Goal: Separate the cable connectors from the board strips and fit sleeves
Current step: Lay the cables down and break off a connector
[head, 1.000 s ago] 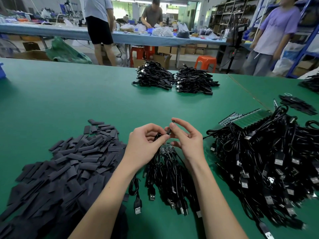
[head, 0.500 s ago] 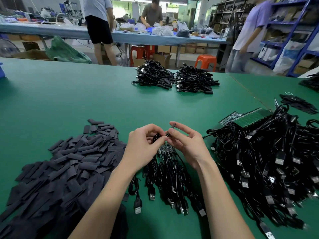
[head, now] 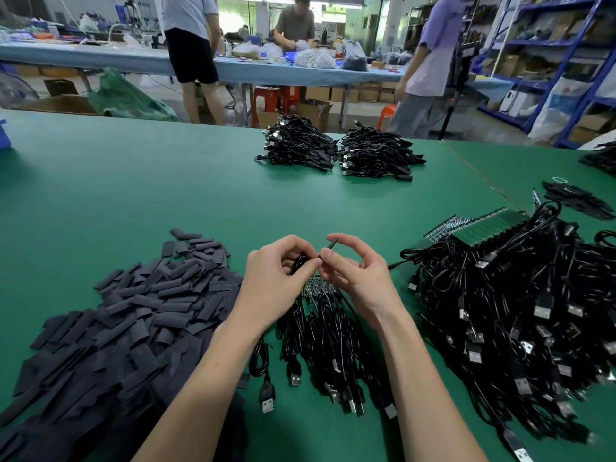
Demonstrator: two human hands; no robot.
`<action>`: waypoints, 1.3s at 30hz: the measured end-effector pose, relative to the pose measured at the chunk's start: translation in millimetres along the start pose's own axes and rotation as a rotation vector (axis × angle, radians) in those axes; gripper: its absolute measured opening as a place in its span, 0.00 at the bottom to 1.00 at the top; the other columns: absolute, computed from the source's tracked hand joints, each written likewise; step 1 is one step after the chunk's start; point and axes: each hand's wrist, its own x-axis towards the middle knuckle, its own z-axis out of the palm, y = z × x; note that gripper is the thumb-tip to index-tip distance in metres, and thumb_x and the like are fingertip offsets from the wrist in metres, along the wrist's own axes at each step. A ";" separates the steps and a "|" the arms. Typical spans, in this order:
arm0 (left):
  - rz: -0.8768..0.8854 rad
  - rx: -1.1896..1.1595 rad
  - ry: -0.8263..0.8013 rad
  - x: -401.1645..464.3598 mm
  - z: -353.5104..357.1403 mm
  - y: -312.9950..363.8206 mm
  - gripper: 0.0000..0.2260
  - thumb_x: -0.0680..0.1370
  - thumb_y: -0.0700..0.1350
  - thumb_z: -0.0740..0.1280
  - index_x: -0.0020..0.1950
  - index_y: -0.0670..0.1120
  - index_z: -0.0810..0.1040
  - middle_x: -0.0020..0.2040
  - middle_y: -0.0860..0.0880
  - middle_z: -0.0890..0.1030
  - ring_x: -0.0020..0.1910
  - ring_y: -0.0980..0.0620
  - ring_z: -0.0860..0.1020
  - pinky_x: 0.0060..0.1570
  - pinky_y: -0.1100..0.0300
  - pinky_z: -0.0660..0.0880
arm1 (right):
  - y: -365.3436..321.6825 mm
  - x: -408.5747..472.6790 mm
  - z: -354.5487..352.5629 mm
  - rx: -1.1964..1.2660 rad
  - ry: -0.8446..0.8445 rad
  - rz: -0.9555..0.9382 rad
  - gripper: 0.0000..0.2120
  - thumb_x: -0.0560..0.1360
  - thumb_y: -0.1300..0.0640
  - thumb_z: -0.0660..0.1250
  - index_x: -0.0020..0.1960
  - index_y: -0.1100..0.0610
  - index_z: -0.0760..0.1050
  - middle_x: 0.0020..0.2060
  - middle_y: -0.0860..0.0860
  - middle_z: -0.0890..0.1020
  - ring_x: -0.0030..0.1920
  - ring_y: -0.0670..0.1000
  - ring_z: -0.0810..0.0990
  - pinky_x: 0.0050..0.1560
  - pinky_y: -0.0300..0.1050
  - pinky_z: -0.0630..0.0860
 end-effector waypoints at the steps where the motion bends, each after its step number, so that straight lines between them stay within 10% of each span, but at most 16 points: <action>1: 0.007 0.004 -0.002 0.4 0.9 0.1 0.06 0.74 0.43 0.77 0.43 0.51 0.82 0.38 0.61 0.83 0.37 0.62 0.81 0.37 0.74 0.72 | 1.4 0.6 0.7 -0.033 0.027 -0.024 0.17 0.72 0.62 0.77 0.59 0.54 0.80 0.40 0.60 0.86 0.37 0.50 0.84 0.46 0.42 0.83; 18: -0.055 -0.048 -0.007 -1.0 0.4 1.4 0.05 0.74 0.44 0.76 0.43 0.52 0.82 0.39 0.57 0.85 0.39 0.59 0.83 0.41 0.65 0.78 | 9.7 7.0 12.0 0.146 0.144 -0.092 0.11 0.74 0.68 0.75 0.54 0.57 0.85 0.41 0.57 0.87 0.42 0.51 0.86 0.49 0.43 0.83; 24: -0.231 0.133 -0.260 0.7 -13.3 -0.4 0.20 0.70 0.54 0.79 0.57 0.58 0.74 0.48 0.58 0.80 0.39 0.61 0.81 0.40 0.68 0.74 | 4.0 7.5 6.6 0.224 0.229 -0.082 0.12 0.74 0.69 0.74 0.55 0.59 0.83 0.39 0.54 0.87 0.39 0.49 0.86 0.46 0.39 0.83; 39: -0.145 0.073 -0.039 6.7 4.8 8.6 0.08 0.72 0.49 0.78 0.48 0.56 0.82 0.36 0.57 0.84 0.32 0.64 0.81 0.36 0.75 0.73 | -0.1 6.8 8.2 0.318 0.254 -0.086 0.10 0.75 0.68 0.74 0.54 0.57 0.84 0.43 0.56 0.86 0.40 0.49 0.85 0.46 0.40 0.83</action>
